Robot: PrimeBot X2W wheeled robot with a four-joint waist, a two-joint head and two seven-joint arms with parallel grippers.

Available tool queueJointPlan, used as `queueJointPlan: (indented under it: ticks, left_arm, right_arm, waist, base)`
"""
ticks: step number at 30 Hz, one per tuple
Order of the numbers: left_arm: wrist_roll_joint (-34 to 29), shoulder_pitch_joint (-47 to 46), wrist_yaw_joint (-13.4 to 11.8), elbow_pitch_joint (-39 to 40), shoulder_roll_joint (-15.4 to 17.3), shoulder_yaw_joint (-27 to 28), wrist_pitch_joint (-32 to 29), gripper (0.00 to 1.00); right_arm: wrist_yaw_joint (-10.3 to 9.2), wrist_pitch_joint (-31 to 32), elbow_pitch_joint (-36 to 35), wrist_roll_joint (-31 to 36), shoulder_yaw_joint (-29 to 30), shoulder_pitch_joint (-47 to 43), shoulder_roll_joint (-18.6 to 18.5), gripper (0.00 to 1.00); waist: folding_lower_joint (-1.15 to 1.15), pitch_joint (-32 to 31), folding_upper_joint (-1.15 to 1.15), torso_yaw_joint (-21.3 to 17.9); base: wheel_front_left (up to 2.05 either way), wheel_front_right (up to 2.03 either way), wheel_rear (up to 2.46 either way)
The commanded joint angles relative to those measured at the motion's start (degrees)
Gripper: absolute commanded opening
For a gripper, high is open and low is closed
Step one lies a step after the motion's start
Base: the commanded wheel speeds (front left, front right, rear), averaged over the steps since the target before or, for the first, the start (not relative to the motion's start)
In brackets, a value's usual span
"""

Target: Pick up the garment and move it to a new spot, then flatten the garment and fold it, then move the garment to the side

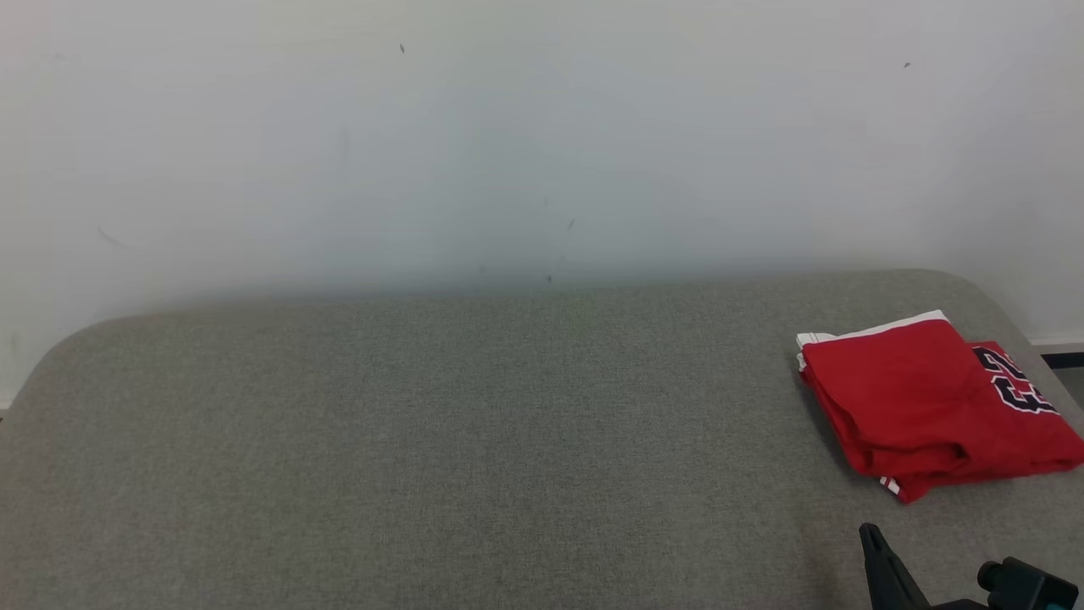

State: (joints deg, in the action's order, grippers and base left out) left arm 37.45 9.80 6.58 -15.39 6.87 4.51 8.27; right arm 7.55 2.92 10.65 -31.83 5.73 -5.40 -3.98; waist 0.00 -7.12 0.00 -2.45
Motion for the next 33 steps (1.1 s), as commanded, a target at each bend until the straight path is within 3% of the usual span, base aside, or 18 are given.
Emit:
queueJointPlan:
  ticks: [1, 33]
  left_arm:
    - [2.84, -2.22, 0.25, 0.66, 0.01, 0.71, -0.87, 0.0]
    - [24.14, -9.24, 0.54, -0.08, -1.68, 3.7, -8.92, 0.0]
  right_arm:
    - [-0.02, -0.42, -0.49, -3.11, -0.21, 2.13, -0.03, 0.0]
    - [-0.05, -0.93, 1.58, -27.31, -2.01, 6.89, 0.45, 0.0]
  waist:
    - [0.0, 0.17, 0.0, 0.06]
    - [0.0, 2.36, 0.0, 0.8]
  base:
    - [0.0, 0.0, 0.0]
    - [0.0, 0.0, 0.0]
